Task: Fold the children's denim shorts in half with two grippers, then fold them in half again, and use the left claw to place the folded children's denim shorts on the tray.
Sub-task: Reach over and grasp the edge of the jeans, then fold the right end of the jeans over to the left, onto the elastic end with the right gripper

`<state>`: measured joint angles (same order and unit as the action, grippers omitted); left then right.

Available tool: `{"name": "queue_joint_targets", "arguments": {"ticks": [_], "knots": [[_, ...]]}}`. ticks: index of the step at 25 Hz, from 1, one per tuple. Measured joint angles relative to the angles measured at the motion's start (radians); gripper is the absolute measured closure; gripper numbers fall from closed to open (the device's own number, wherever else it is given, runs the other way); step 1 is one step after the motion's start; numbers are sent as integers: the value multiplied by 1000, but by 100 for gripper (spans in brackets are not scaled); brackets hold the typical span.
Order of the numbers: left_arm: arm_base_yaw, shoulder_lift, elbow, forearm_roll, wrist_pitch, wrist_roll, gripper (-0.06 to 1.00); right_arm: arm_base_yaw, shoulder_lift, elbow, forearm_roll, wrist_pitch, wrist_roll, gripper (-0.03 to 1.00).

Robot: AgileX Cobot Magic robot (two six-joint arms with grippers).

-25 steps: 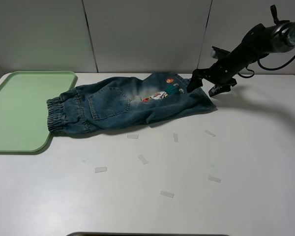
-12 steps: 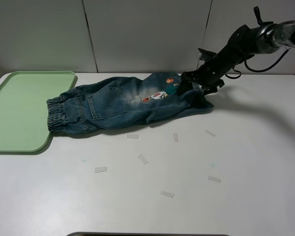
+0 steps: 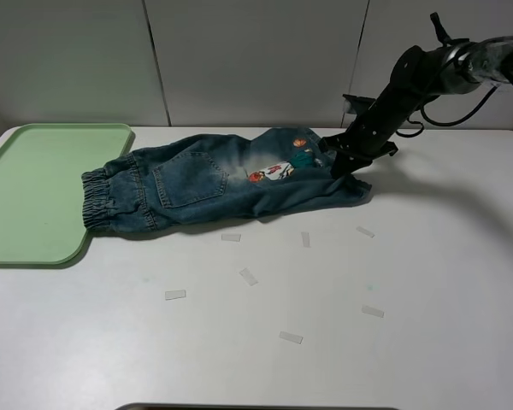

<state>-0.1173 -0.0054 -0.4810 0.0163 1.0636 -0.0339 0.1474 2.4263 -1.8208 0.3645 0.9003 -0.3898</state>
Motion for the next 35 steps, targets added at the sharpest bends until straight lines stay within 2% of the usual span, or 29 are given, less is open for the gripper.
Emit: {"name": "queue_joint_targets", "arguments": {"ticks": [4, 8, 11, 15, 18, 22, 29, 35], "knots": [[0, 0, 0, 0, 0, 0, 9, -1, -20, 0, -148, 75, 55, 95], [0, 0, 0, 0, 0, 0, 9, -18, -45, 5, -364, 141, 125, 95], [0, 0, 0, 0, 0, 0, 9, -37, -71, 11, -525, 159, 225, 95], [0, 0, 0, 0, 0, 0, 9, -47, -109, 11, -753, 182, 427, 95], [0, 0, 0, 0, 0, 0, 9, -48, -127, 12, -861, 210, 541, 95], [0, 0, 0, 0, 0, 0, 9, -24, -152, 12, -871, 241, 577, 96], [0, 0, 0, 5, 0, 0, 9, 123, -209, 12, -778, 275, 581, 96], [0, 0, 0, 81, 3, 0, 9, 254, -240, 12, -690, 274, 581, 96]]}}
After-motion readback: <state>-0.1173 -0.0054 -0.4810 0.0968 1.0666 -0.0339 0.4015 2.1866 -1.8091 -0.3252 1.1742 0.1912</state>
